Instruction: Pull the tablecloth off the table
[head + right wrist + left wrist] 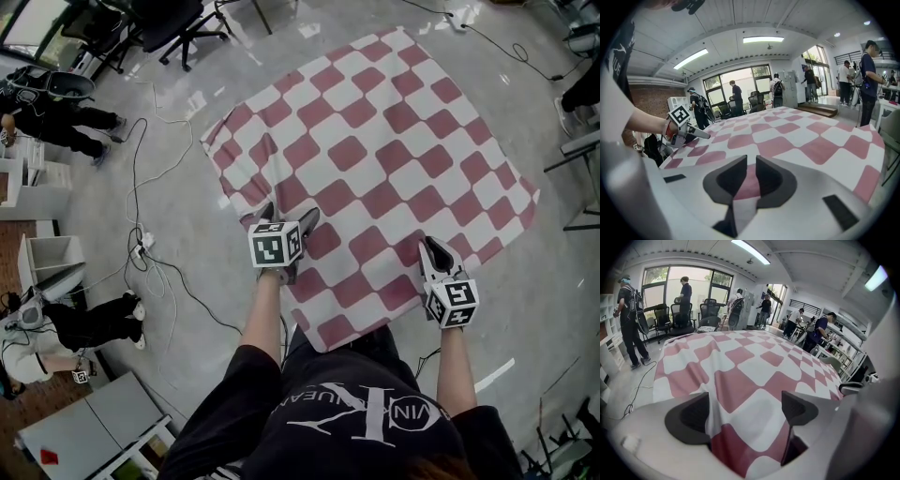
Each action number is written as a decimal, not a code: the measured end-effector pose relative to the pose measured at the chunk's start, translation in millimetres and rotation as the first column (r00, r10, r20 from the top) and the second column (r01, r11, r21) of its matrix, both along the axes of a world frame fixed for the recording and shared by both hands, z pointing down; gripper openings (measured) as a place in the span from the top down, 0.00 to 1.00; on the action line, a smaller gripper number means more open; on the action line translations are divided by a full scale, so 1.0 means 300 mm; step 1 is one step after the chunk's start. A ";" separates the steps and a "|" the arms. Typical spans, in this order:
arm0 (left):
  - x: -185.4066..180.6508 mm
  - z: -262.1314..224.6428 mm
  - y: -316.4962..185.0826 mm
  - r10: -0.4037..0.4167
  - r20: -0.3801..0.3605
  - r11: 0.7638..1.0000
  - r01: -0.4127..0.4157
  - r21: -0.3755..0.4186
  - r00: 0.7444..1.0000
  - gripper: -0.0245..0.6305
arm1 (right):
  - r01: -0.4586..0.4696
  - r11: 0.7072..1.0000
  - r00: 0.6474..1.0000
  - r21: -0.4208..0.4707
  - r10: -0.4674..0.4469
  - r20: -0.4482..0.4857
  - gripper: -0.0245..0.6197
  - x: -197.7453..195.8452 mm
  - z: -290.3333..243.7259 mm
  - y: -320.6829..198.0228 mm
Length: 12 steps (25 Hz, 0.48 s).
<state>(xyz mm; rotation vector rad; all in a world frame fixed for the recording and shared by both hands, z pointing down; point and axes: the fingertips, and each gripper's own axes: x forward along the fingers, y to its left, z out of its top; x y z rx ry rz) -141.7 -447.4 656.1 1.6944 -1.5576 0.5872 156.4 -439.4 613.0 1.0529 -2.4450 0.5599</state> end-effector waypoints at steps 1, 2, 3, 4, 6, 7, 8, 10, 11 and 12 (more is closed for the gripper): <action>0.012 0.003 -0.003 0.009 0.009 1.000 -0.009 -0.006 1.000 0.24 | -0.001 1.000 1.000 0.002 0.001 0.000 0.94 0.003 -0.001 0.000; 0.023 0.008 -0.004 0.018 0.026 1.000 -0.018 -0.012 1.000 0.25 | -0.001 1.000 1.000 0.003 0.001 0.000 0.94 0.005 -0.003 0.000; 0.032 0.012 -0.004 0.027 0.046 0.999 -0.026 -0.019 0.999 0.25 | -0.001 1.000 1.000 0.005 0.001 -0.002 0.93 0.007 -0.004 -0.001; 0.038 0.015 -0.004 0.035 0.067 0.999 -0.033 -0.025 0.997 0.25 | 0.000 1.000 1.000 0.008 0.000 -0.004 0.93 0.009 -0.006 -0.002; 0.037 0.016 -0.001 0.044 0.108 0.999 -0.041 -0.034 0.993 0.27 | -0.003 1.000 1.000 0.017 0.003 -0.012 0.93 0.013 -0.015 -0.014; 0.029 0.015 0.001 0.043 0.123 0.999 -0.039 -0.036 0.991 0.34 | -0.007 1.000 1.000 0.024 0.007 -0.017 0.93 0.019 -0.021 -0.027; 0.021 0.013 0.003 0.039 0.133 0.999 -0.035 -0.035 0.990 0.38 | -0.014 0.999 1.000 0.029 0.014 -0.023 0.93 0.030 -0.027 -0.045; 0.017 0.014 0.004 0.035 0.136 0.999 -0.031 -0.031 0.990 0.45 | -0.031 0.999 0.999 0.029 0.032 -0.036 0.88 0.069 -0.031 -0.096; 0.020 0.015 0.002 0.035 0.136 0.999 -0.031 -0.029 0.990 0.47 | -0.040 0.999 0.998 0.019 0.041 -0.045 0.79 0.096 -0.029 -0.125; 0.021 0.015 0.002 0.033 0.137 0.999 -0.030 -0.027 0.990 0.49 | -0.049 0.999 0.997 0.005 0.049 -0.056 0.72 0.122 -0.022 -0.156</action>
